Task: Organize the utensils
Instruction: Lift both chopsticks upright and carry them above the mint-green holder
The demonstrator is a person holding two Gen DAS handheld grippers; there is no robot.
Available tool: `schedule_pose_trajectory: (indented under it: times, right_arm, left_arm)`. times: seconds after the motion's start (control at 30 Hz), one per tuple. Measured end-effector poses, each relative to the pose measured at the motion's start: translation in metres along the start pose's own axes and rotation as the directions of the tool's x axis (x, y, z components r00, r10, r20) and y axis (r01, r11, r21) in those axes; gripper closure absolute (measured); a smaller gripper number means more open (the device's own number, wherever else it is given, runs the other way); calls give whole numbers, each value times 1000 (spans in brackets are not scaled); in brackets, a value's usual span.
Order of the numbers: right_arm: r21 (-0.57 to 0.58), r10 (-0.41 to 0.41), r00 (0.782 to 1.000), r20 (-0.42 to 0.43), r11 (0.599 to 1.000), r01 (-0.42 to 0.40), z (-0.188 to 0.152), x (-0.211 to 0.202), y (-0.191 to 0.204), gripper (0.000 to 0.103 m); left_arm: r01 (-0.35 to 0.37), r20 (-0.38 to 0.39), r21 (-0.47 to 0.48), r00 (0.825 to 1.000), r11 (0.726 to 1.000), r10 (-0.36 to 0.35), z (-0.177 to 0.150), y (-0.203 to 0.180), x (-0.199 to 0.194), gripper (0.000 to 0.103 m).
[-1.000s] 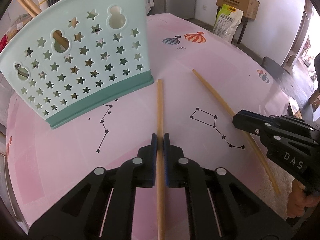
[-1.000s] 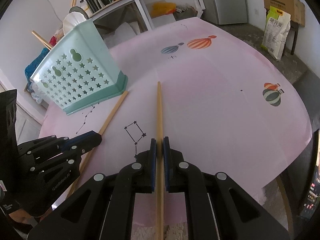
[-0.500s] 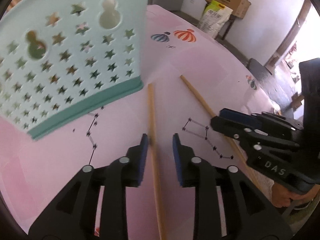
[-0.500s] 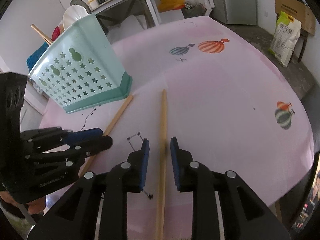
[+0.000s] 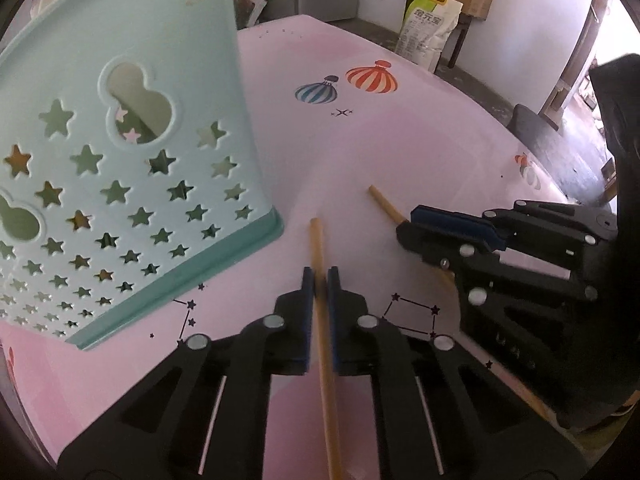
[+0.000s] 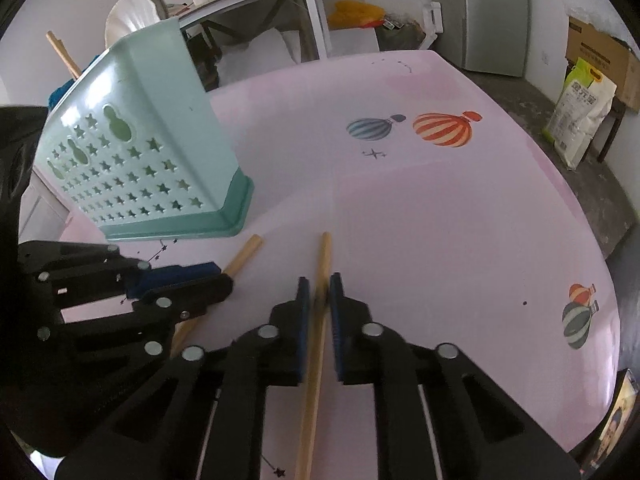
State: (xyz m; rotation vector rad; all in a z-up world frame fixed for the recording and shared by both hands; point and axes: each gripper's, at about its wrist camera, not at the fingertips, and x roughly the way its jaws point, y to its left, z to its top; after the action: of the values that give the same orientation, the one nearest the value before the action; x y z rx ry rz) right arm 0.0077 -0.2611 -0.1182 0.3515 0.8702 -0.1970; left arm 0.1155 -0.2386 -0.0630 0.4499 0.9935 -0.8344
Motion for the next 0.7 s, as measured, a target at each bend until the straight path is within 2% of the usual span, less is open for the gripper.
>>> schedule_pose_trajectory:
  times: [0.13, 0.3, 0.4, 0.57, 0.7]
  right_arm:
    - [39, 35, 999, 33, 999, -36, 1, -9, -5, 96]
    - [86, 88, 985, 148, 991, -101, 6, -48, -10, 96]
    - [112, 125, 967, 221, 982, -153, 9, -75, -14, 96]
    - [122, 159, 938, 309, 971, -205, 12, -107, -15, 96]
    - [116, 162, 923, 349, 970, -214, 13, -122, -12, 96]
  left_arm:
    - [30, 33, -53, 999, 998, -29, -1, 10, -9, 98]
    - [122, 150, -106, 983, 987, -106, -6, 24, -51, 98]
    - [177, 245, -132, 959, 975, -140, -11, 36, -87, 98]
    - [220, 372, -145, 916, 965, -153, -20, 53, -138, 98]
    - [237, 474, -163, 870, 958, -134, -24, 68, -181, 98]
